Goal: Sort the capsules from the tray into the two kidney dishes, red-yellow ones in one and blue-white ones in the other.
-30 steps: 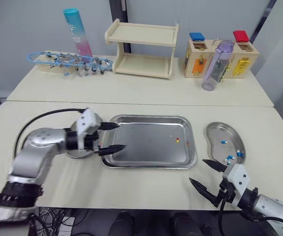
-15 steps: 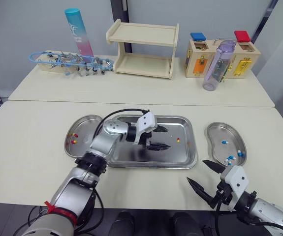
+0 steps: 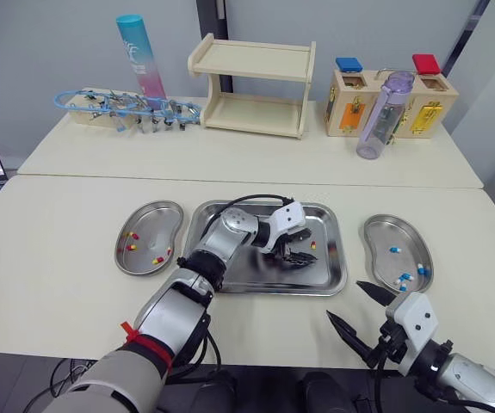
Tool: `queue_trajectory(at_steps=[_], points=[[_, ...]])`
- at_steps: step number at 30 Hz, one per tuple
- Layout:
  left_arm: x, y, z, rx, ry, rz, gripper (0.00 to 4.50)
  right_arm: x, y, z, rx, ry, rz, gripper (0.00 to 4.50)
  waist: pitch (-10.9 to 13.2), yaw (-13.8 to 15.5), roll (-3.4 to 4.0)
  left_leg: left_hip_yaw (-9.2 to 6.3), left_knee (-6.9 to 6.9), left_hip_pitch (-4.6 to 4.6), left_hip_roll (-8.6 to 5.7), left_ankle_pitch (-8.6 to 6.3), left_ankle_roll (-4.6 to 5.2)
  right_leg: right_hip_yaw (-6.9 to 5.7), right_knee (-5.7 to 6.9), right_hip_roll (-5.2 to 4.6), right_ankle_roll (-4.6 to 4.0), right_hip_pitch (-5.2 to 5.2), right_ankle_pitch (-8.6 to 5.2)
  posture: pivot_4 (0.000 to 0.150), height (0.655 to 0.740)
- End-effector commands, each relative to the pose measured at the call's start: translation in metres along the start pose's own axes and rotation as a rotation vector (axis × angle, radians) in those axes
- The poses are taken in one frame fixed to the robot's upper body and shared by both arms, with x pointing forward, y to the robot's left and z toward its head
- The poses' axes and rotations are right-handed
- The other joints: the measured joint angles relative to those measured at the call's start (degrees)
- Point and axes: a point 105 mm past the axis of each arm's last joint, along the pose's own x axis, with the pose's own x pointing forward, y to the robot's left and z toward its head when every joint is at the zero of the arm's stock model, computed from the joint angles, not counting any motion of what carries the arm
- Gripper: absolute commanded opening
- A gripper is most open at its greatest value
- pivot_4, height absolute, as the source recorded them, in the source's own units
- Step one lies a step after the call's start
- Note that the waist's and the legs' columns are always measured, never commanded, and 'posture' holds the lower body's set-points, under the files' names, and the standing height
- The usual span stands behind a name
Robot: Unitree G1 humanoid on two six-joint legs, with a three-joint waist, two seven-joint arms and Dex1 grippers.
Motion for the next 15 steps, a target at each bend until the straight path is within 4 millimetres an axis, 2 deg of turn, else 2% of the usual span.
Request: queue_trajectory(at_steps=[1, 3, 13, 14, 15], points=[[0.005, -0.003, -0.004, 0.005, 0.048, -0.025, 3.62, -0.001, 0.002, 0.012, -0.018, -0.035, -0.008, 4.50, 0.0, 0.0, -0.01, -0.02, 0.00, 0.01, 0.00, 0.00, 0.00, -0.02, 0.00, 0.00, 0.00, 0.04, 0.00, 0.150, 0.7400], [0.006, -0.003, -0.008, 0.009, 0.066, -0.023, 3.62, -0.001, 0.002, 0.011, -0.018, -0.031, -0.010, 4.50, 0.0, 0.1, -0.01, -0.07, 0.01, 0.08, -0.02, 0.00, 0.00, -0.07, -0.04, -0.01, 0.01, 0.17, -0.01, 0.150, 0.7400], [0.009, -0.007, -0.018, -0.008, 0.091, -0.034, 0.54, 0.001, 0.001, 0.015, -0.015, -0.029, -0.023, 4.50, -0.1, 0.0, -0.02, -0.13, 0.01, 0.15, -0.04, 0.00, 0.00, -0.15, -0.05, -0.03, 0.03, 0.27, -0.02, 0.150, 0.7400], [0.009, -0.007, -0.017, -0.007, 0.089, -0.035, 0.33, 0.001, 0.001, 0.015, -0.015, -0.029, -0.024, 4.50, -0.1, 0.0, -0.01, -0.14, 0.02, 0.16, -0.04, 0.00, 0.00, -0.15, -0.06, -0.03, 0.03, 0.29, -0.02, 0.150, 0.7400], [0.009, -0.007, -0.016, -0.004, 0.086, -0.035, 0.31, 0.001, 0.001, 0.015, -0.016, -0.030, -0.025, 4.50, -0.1, 0.0, -0.02, -0.14, 0.02, 0.17, -0.04, 0.00, 0.00, -0.15, -0.05, -0.03, 0.03, 0.30, -0.02, 0.150, 0.7400]])
